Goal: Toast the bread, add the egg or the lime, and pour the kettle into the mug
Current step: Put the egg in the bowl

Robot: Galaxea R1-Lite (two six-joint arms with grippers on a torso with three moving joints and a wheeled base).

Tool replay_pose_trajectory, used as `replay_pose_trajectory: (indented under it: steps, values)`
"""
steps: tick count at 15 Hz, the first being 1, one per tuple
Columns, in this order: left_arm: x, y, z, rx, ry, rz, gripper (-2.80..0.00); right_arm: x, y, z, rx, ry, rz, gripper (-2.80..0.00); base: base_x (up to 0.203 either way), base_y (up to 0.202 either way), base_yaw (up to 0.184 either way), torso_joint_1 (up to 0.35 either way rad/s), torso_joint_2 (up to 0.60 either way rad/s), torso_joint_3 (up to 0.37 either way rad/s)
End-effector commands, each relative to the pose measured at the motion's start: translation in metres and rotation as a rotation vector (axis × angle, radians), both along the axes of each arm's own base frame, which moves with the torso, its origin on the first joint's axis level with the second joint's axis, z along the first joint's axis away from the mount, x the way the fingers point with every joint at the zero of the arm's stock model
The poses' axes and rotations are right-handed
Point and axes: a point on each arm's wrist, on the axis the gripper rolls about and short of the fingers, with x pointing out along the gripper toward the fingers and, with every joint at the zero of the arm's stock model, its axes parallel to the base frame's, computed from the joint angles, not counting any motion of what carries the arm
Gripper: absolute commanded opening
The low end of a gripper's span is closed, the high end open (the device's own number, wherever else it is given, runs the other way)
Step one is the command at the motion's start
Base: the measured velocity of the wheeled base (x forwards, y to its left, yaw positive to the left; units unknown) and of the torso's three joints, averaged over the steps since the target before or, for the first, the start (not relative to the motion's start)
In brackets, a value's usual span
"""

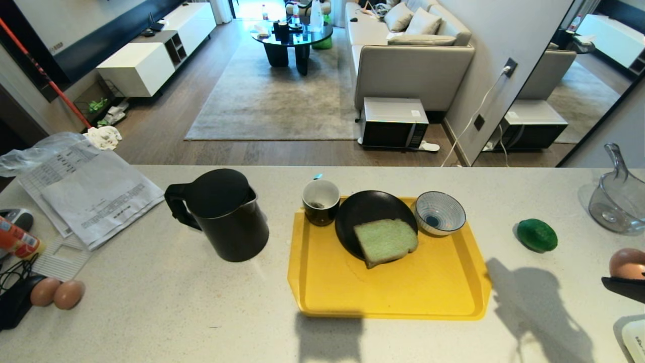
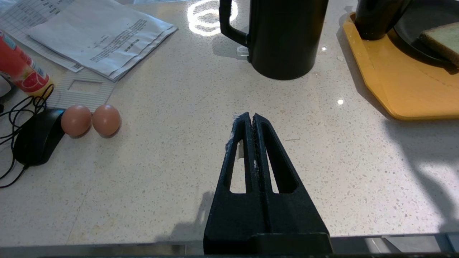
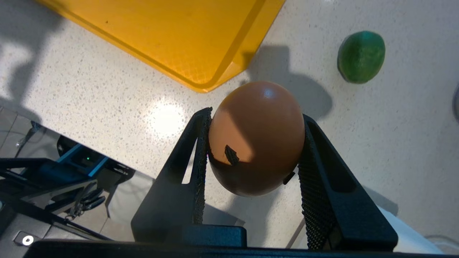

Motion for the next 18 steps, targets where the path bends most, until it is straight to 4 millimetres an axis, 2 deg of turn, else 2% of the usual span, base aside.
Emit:
replay_pose_trajectory:
  steps: [1, 3, 7, 11, 18]
  values:
    - [0.001, 0.000, -0.005, 0.000, 0.014, 0.000, -2.80, 0.027, 0.004, 0.006, 0.000, 0.018, 0.036, -2.80, 0.000, 0.000, 0.000, 0.000, 0.00, 0.000]
    - [0.001, 0.000, -0.005, 0.000, 0.014, 0.000, -2.80, 0.055, 0.012, 0.009, -0.008, 0.017, 0.067, -2.80, 0.000, 0.000, 0.000, 0.000, 0.00, 0.000]
    - [0.001, 0.000, -0.005, 0.000, 0.014, 0.000, -2.80, 0.112, 0.037, 0.003, -0.040, 0.031, 0.082, -2.80, 0.000, 0.000, 0.000, 0.000, 0.00, 0.000]
    - [0.001, 0.000, -0.005, 0.000, 0.014, 0.000, -2.80, 0.148, 0.065, 0.004, -0.043, 0.026, 0.066, -2.80, 0.000, 0.000, 0.000, 0.000, 0.00, 0.000]
    - [0.001, 0.000, -0.005, 0.000, 0.014, 0.000, -2.80, 0.204, 0.081, -0.014, -0.123, 0.054, -0.004, -2.80, 0.000, 0.000, 0.000, 0.000, 0.00, 0.000]
